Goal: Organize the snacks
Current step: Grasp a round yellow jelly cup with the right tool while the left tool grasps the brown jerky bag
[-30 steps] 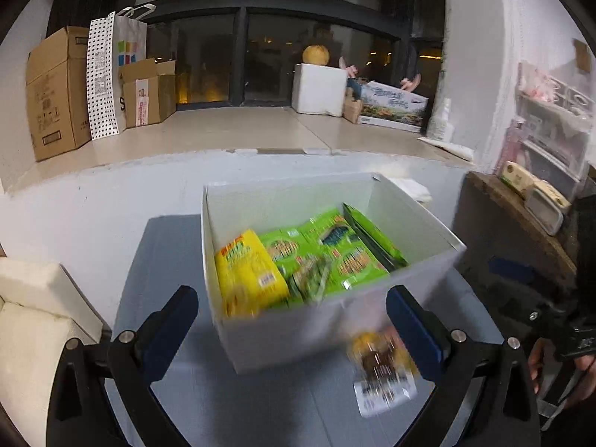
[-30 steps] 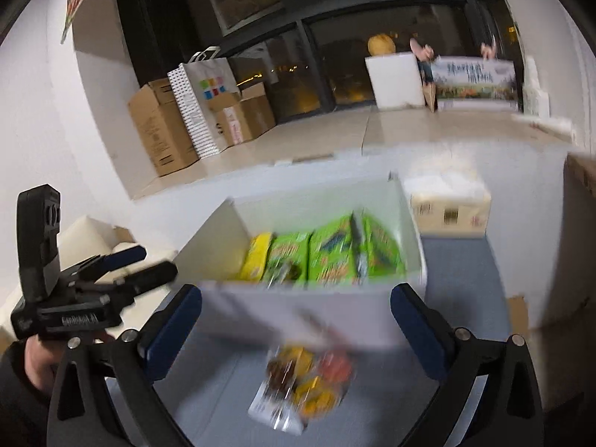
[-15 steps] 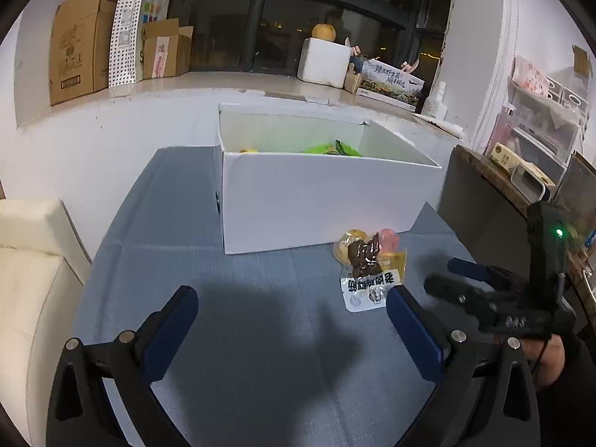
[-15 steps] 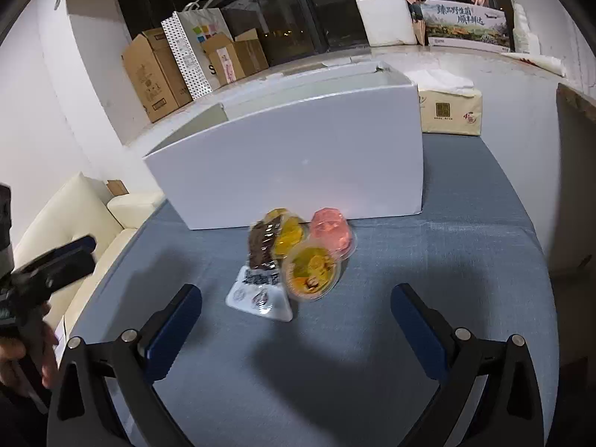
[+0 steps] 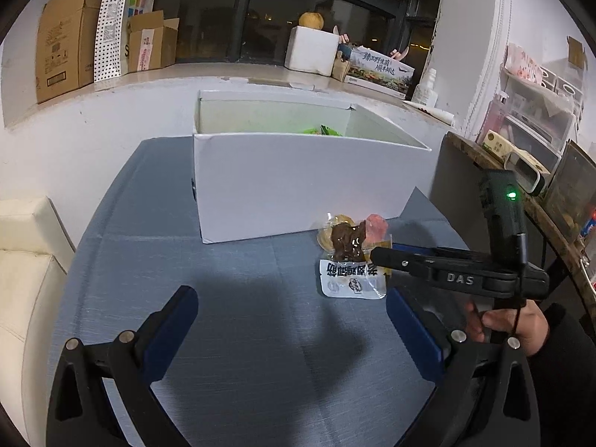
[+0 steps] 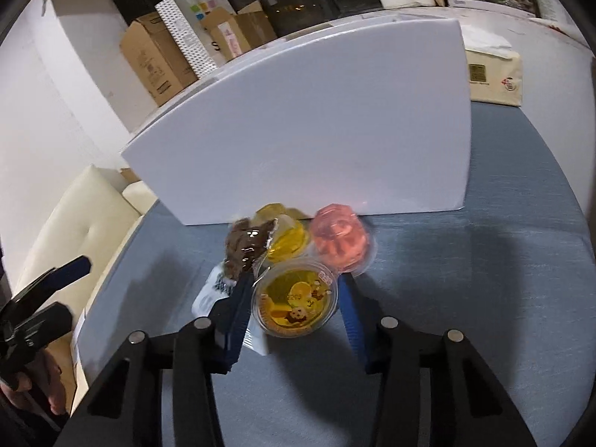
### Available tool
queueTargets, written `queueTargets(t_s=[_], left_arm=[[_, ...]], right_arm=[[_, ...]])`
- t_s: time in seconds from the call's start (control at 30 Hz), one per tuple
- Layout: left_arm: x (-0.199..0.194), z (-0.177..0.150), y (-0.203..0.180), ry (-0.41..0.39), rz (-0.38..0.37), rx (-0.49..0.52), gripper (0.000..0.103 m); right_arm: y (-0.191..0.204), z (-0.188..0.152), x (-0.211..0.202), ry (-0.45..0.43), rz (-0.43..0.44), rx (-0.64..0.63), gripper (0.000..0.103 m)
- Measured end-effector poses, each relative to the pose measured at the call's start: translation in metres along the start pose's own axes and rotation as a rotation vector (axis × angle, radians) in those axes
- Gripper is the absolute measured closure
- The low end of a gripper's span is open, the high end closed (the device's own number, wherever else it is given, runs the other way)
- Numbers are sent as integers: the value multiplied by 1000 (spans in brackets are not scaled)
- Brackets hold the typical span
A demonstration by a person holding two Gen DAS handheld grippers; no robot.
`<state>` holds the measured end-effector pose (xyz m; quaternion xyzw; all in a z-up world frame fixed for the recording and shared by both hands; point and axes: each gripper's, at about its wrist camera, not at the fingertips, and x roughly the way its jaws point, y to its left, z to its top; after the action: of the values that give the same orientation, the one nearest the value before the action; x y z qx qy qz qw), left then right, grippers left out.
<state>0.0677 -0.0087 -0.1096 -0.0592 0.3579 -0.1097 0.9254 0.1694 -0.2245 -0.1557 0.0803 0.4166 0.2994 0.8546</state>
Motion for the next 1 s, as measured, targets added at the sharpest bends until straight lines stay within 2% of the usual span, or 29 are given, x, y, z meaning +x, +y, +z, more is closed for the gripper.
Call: queueTargets(t_s=[0.27, 0.3, 0.37, 0.4, 0.53, 0.57, 0.63, 0.67, 0.7, 0.83, 0.93, 0.97, 1.0], left_arm=[[27, 0, -15, 65, -9, 32, 0], [31, 1, -18, 74, -26, 37, 0], [39, 1, -27, 94, -37, 49, 0], [42, 1, -31, 98, -29, 56, 0], [49, 3, -44, 104, -18, 111, 0], [49, 3, -45, 104, -17, 117, 0], [47, 2, -45, 104, -30, 112, 0], [46, 1, -44, 105, -32, 109, 0], [44, 1, -42, 103, -30, 104, 0], [42, 1, -37, 101, -35, 81, 0], [44, 0, -35, 108, -32, 76, 0], [45, -1, -35, 111, -32, 77, 0], [46, -2, -35, 115, -31, 78, 0]], right_arm=[[7, -26, -35, -44, -50, -2, 55], [9, -29, -36, -39, -63, -12, 65], [12, -34, -36, -26, -118, -44, 73], [12, -36, -36, -29, -111, -42, 78], [11, -41, -37, -20, -123, -40, 80], [11, -41, -38, -20, -117, -34, 77], [10, -44, -42, -24, -137, -34, 45], [13, -47, -43, -37, -156, -34, 22], [14, -48, -45, -42, -163, -34, 19], [18, -59, -50, -49, -204, -61, 19], [17, -59, -43, -26, -202, -73, 19], [19, -58, -42, -22, -197, -91, 19], [20, -58, -41, -15, -199, -106, 25]])
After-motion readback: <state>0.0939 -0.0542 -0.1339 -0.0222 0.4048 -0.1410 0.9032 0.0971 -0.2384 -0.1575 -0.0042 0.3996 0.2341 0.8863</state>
